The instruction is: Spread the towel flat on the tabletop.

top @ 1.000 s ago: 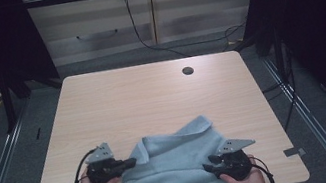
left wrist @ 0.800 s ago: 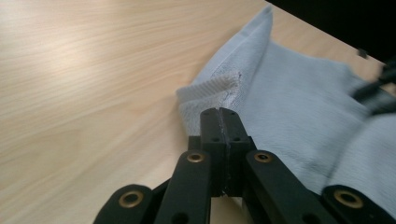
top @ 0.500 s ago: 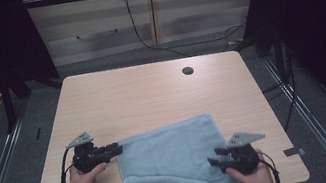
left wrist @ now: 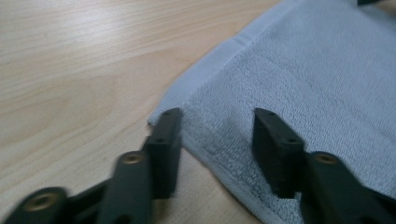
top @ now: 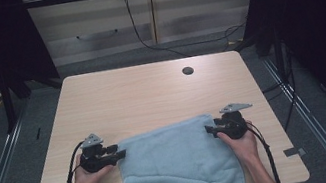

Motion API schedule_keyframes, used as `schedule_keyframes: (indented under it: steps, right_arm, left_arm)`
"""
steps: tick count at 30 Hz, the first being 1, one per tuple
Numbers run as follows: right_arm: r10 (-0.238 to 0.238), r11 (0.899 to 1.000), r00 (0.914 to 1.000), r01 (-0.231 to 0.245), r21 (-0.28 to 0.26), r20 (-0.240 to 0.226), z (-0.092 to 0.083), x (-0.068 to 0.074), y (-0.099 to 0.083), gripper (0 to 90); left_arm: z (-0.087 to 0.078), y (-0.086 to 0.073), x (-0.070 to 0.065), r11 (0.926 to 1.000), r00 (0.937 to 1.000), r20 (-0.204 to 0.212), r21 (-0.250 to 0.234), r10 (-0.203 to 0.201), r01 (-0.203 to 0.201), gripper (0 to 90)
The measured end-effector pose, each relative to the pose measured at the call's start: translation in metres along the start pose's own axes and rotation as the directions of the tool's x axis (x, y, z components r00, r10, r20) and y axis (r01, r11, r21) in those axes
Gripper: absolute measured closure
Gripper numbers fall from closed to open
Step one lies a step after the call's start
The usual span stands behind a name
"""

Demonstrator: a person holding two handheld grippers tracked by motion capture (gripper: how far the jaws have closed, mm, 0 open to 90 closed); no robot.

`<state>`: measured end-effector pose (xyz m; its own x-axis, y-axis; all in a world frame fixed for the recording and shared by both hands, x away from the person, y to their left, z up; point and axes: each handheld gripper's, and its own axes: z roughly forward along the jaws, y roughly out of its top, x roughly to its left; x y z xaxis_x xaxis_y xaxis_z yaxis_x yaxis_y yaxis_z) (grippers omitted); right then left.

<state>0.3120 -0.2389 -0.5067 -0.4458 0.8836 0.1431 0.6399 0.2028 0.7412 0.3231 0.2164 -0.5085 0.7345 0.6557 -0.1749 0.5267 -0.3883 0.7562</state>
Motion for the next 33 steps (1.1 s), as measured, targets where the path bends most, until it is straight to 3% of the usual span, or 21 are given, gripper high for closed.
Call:
schedule_keyframes:
  steps: [3,5,7,9,12,14,18,20,22,24,26,27,30,33]
  right_arm:
    - [0.005,1.0,0.9999,-0.005,-0.005,0.01,0.004,0.001,0.001,51.2]
    - [-0.02,1.0,0.9997,0.02,-0.006,0.013,0.004,0.005,0.0,64.4]
    - [-0.04,0.999,0.9989,0.04,0.012,-0.022,0.004,0.009,0.001,80.6]
    - [-0.046,0.999,0.9985,0.046,0.001,-0.031,0.0,0.012,0.003,85.1]
    - [-0.016,0.998,0.9977,0.011,-0.069,-0.066,-0.014,0.01,0.013,86.1]
    - [-0.019,0.993,0.998,0.012,-0.121,-0.06,-0.027,0.011,0.028,86.3]
    - [-0.03,0.977,0.9977,0.016,-0.214,-0.061,-0.047,0.009,0.059,86.3]
    - [-0.035,0.971,0.9981,0.021,-0.239,-0.051,-0.053,0.007,0.077,86.3]
    - [-0.036,0.963,0.9983,0.022,-0.268,-0.045,-0.056,0.006,0.093,86.3]
    - [-0.032,0.961,0.9985,0.019,-0.275,-0.044,-0.054,0.004,0.107,86.0]
    - [-0.025,0.963,0.9993,0.017,-0.268,-0.028,-0.047,0.002,0.115,84.4]
    - [-0.025,0.966,0.9995,0.02,-0.256,-0.018,-0.042,0.002,0.117,81.1]
    - [0.005,0.976,1.0,-0.004,-0.216,0.004,-0.027,-0.002,0.114,67.6]
    - [0.02,0.981,0.9997,-0.017,-0.195,0.012,-0.022,-0.004,0.106,59.9]
  left_arm:
    - [0.002,0.001,-0.005,0.9992,0.9993,0.015,0.018,0.035,-0.035,82.8]
    - [0.001,0.003,-0.005,0.9994,0.9995,0.023,0.027,0.021,-0.022,86.1]
    - [-0.002,0.004,-0.001,1.0,0.9984,0.056,-0.001,-0.009,0.009,86.7]
    - [-0.011,0.009,0.003,0.9981,0.9967,0.074,-0.048,-0.034,0.038,86.9]
    - [-0.023,0.027,0.007,0.9928,0.9965,0.076,-0.112,-0.034,0.042,87.0]
    - [-0.03,0.043,0.011,0.9867,0.9971,0.069,-0.157,-0.032,0.043,87.0]
    - [-0.047,0.082,0.02,0.9681,0.9975,0.06,-0.245,-0.038,0.052,87.0]
    - [-0.054,0.102,0.027,0.9593,0.9987,0.038,-0.279,-0.034,0.043,86.9]
    - [-0.058,0.12,0.036,0.9465,0.9973,0.046,-0.315,-0.056,0.068,86.8]
    - [-0.055,0.133,0.044,0.9451,0.9965,0.03,-0.316,-0.078,0.083,86.3]
    - [-0.049,0.137,0.053,0.9456,0.9943,0.014,-0.308,-0.106,0.105,84.0]
    - [-0.045,0.136,0.058,0.9503,0.9923,-0.005,-0.288,-0.124,0.117,77.9]
    - [-0.036,0.121,0.069,0.9487,0.9835,-0.019,-0.267,-0.18,0.169,66.5]
    - [-0.035,0.102,0.072,0.9588,0.984,-0.02,-0.229,-0.177,0.168,61.2]
